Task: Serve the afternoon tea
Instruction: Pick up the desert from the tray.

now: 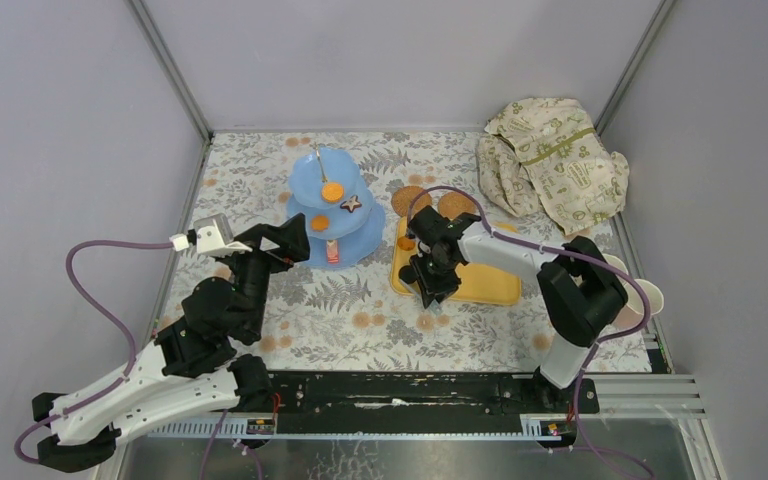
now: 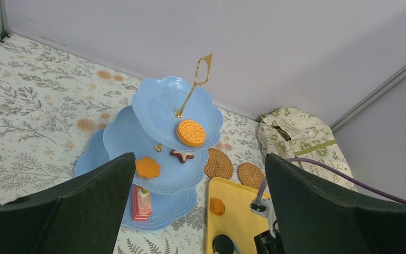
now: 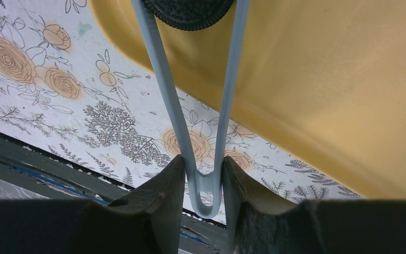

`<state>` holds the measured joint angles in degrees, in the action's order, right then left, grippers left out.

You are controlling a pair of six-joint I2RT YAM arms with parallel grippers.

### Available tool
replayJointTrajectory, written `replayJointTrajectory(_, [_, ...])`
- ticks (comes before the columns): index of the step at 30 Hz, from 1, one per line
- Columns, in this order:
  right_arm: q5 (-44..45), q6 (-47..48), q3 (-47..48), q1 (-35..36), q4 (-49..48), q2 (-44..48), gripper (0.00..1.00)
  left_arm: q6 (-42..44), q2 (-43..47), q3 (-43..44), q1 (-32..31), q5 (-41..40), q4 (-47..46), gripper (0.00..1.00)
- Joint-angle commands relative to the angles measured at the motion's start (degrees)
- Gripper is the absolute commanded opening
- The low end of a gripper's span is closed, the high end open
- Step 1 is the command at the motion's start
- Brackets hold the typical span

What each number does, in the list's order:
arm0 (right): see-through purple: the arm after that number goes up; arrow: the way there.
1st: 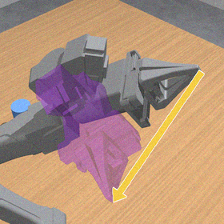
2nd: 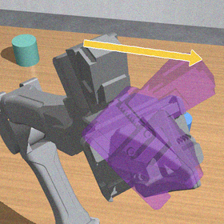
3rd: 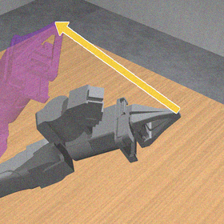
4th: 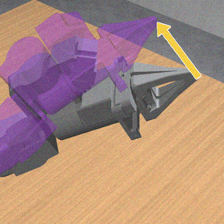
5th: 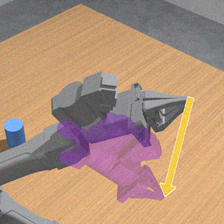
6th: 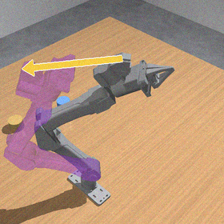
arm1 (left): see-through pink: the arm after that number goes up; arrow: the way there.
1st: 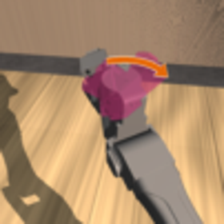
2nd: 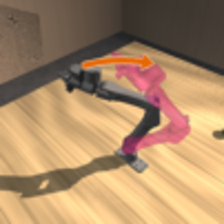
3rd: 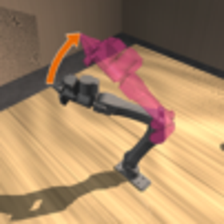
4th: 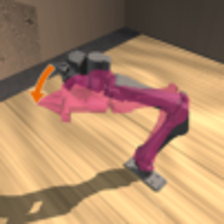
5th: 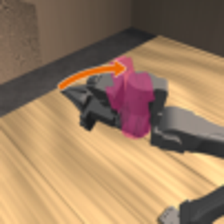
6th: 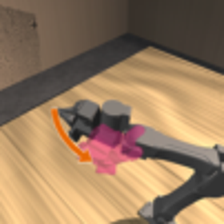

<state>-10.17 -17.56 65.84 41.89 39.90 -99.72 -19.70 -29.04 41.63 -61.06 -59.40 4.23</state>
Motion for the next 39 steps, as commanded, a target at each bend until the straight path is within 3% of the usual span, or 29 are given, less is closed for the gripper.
replayJointTrajectory(1, [-0.29,0.95,2.9,-0.77,1.06,-1.07,0.38,0.73,0.92,-0.63,0.26,-0.35,-2.69,1.0])
replayJointTrajectory(15, [0.46,1.1,5.08,-0.92,1.3,-3.86,0.39,0.99,0.97,-0.92,0.24,0.04,-2.56,1.0])
replayJointTrajectory(27, [2.22,1.06,3.27,-1.02,1.09,-0.98,0.2,0.76,1.34,-1.25,0.23,-0.57,-2.3,1.0])
replayJointTrajectory(39, [2.78,0.5,0.97,-1.02,-0.06,3.3,0.17,-0.17,1.96,-2.16,0.22,-4.17,-2.59,1.0])
